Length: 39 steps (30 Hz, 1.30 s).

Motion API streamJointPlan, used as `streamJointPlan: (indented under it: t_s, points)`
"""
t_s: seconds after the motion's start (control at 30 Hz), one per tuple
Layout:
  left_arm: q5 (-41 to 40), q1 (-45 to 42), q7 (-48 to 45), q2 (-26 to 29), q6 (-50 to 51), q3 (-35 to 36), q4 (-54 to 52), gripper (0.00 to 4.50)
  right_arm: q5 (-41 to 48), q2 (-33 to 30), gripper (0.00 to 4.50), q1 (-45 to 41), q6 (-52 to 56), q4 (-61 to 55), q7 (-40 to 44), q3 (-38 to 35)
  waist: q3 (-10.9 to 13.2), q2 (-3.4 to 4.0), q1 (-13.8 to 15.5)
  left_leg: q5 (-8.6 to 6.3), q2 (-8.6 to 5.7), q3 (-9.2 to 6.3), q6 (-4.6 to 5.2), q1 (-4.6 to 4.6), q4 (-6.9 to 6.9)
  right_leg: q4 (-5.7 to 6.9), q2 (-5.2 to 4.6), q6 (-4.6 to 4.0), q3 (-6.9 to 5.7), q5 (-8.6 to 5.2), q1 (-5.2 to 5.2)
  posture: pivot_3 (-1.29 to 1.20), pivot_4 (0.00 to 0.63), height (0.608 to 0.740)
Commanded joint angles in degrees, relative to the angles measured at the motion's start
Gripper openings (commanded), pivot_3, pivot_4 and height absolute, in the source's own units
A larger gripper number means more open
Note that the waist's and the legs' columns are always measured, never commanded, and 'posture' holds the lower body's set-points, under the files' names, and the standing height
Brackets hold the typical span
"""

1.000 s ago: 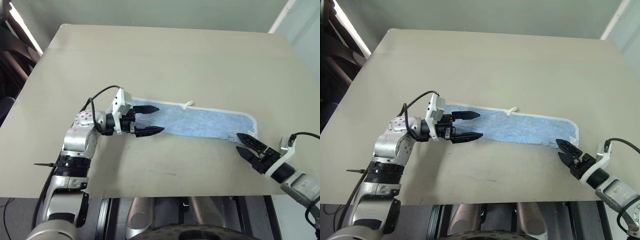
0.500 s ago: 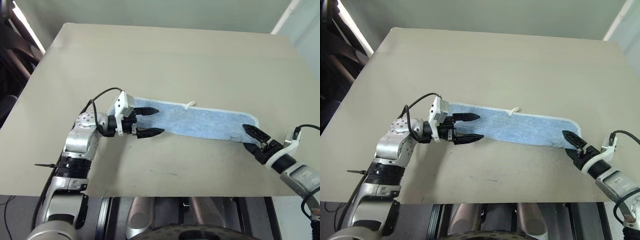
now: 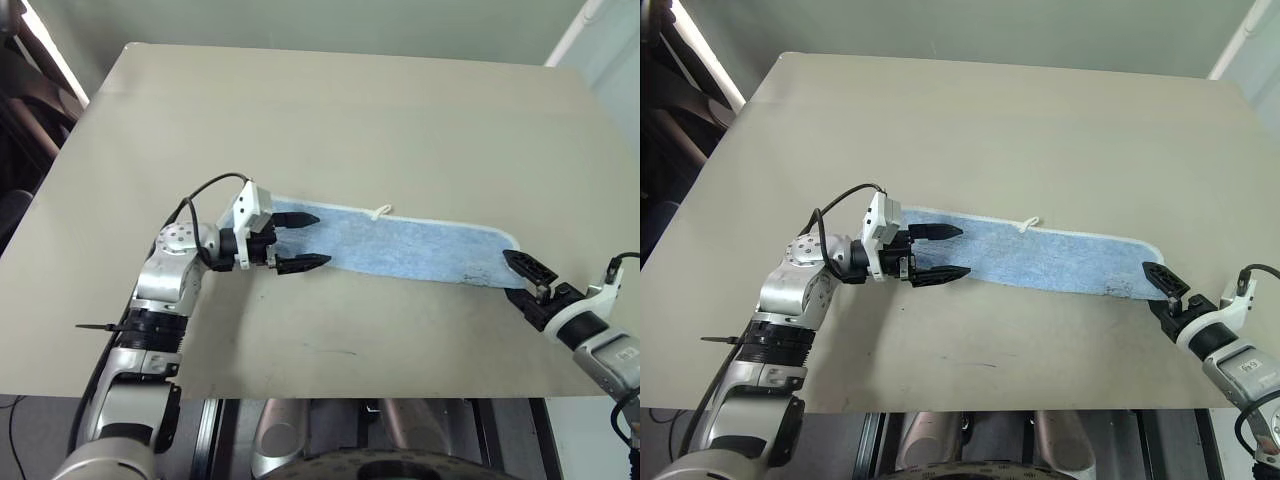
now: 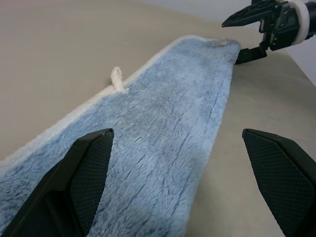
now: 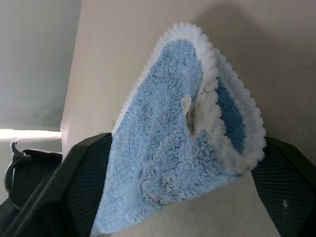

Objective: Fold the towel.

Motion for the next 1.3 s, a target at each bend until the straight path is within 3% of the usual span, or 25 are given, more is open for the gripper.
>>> streamJointPlan:
  t_s: [0.03,0.33,0.7,0.87,1.07,1.3]
  points:
    - [0.0,-1.6,-0.2,-0.4,-1.5,0.1,0.4,4.5,0.2,-0.3,3.33,-0.3,-0.6,-1.0,-0.2,-1.4,0.0,0.01,0.0,0.0,0.0,0.0,0.0,0.0,0.0,0.0,0.0,0.01,0.0,0.0,-0.01,0.0,0.15,0.697]
    - [1.0,-2.0,-0.8,-0.6,-3.9,-0.2,2.6,4.5,-0.4,-3.5,0.13,-1.9,-0.2,1.6,2.4,-3.3,0.0,0.06,0.0,0.01,0.0,0.0,0.02,0.02,0.0,0.01,0.0,0.08,0.0,0.01,-0.02,0.0,0.15,0.697]
    - [0.9,-2.6,-0.2,-1.5,-3.6,-0.3,2.1,4.5,-8.3,-14.0,0.06,3.0,7.3,9.2,17.4,-11.2,0.0,0.09,0.3,-0.01,0.0,0.03,0.02,-0.05,0.01,-0.02,0.0,0.09,0.01,-0.02,-0.02,0.0,0.15,0.697]
    - [0.7,-3.8,0.6,-1.9,-2.2,-0.3,1.1,4.5,-19.3,-21.1,0.06,3.9,9.9,12.6,27.5,-13.7,0.0,0.14,0.3,-0.01,0.0,0.04,0.02,-0.05,0.02,-0.02,0.0,0.1,0.01,-0.01,-0.02,0.0,0.15,0.697]
    - [0.6,-4.8,1.6,-2.7,-1.4,-0.2,1.3,4.5,-27.3,-25.6,0.06,1.6,12.6,6.2,36.1,-12.6,0.0,0.23,0.2,-0.01,0.0,0.07,0.02,-0.05,0.0,-0.02,0.01,0.11,0.01,-0.03,-0.05,0.0,0.15,0.697]
    - [0.9,-4.7,1.8,-2.8,-2.3,0.1,2.6,4.5,-29.4,-25.8,0.06,-4.0,15.4,0.4,37.7,-10.8,0.0,0.27,0.2,0.01,0.0,0.08,0.07,-0.04,0.03,-0.02,0.02,0.13,0.01,-0.01,-0.03,0.0,0.15,0.697]
